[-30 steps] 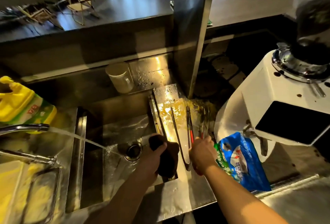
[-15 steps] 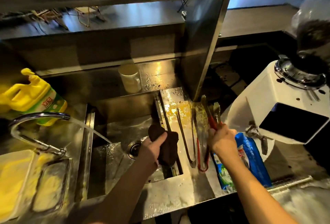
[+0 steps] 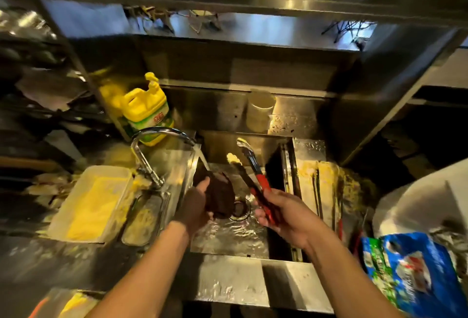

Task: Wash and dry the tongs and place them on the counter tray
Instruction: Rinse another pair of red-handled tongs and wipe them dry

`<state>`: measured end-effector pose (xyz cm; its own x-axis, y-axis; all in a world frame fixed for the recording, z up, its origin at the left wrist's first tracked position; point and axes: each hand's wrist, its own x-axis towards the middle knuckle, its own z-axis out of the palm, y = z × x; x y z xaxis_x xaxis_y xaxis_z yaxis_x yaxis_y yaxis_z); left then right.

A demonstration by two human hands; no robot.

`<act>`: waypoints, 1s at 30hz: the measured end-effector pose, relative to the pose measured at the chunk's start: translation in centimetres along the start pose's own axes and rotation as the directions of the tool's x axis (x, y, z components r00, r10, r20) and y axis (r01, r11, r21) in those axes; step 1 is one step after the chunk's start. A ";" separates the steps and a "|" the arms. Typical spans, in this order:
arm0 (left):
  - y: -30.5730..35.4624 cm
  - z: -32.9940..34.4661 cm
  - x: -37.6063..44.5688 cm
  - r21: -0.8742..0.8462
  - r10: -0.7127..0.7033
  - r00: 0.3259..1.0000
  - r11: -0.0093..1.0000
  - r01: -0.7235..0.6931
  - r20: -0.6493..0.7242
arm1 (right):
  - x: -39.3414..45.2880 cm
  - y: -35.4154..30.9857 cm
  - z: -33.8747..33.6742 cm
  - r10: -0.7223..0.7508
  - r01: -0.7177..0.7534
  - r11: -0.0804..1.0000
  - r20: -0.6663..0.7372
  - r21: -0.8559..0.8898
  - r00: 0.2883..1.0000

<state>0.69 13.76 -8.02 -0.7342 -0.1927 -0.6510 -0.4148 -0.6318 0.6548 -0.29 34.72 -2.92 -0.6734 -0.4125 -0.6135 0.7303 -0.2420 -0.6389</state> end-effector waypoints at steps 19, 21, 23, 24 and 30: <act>5.0 -0.6 7.1 0.116 -0.018 0.993 0.993 0.032 -0.116 | 5.3 3.0 7.8 -0.219 0.070 0.665 -0.104 -0.744 0.970; 4.3 0.6 6.7 0.132 -0.043 0.998 0.990 0.047 -0.034 | 6.0 2.4 8.2 -0.271 0.084 0.618 -0.111 -0.781 0.956; 4.6 1.0 7.5 0.073 -0.030 0.999 0.997 0.031 -0.021 | 6.2 2.2 8.1 -0.265 0.084 0.618 -0.107 -0.781 0.958; 4.9 0.8 8.1 0.033 -0.021 0.998 0.999 0.023 -0.065 | 6.1 2.2 7.8 -0.246 0.078 0.631 -0.104 -0.772 0.964; 3.2 0.9 8.7 0.059 -0.062 0.993 0.996 0.069 -0.105 | 6.6 1.8 7.3 -0.239 0.063 0.622 -0.113 -0.780 0.964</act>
<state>-7.54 10.75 -11.20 -0.6466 -0.2307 -0.7271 -0.4952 -0.5982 0.6301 -2.59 25.10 -4.75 -0.8370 -0.2404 -0.4916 0.3225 0.5089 -0.7981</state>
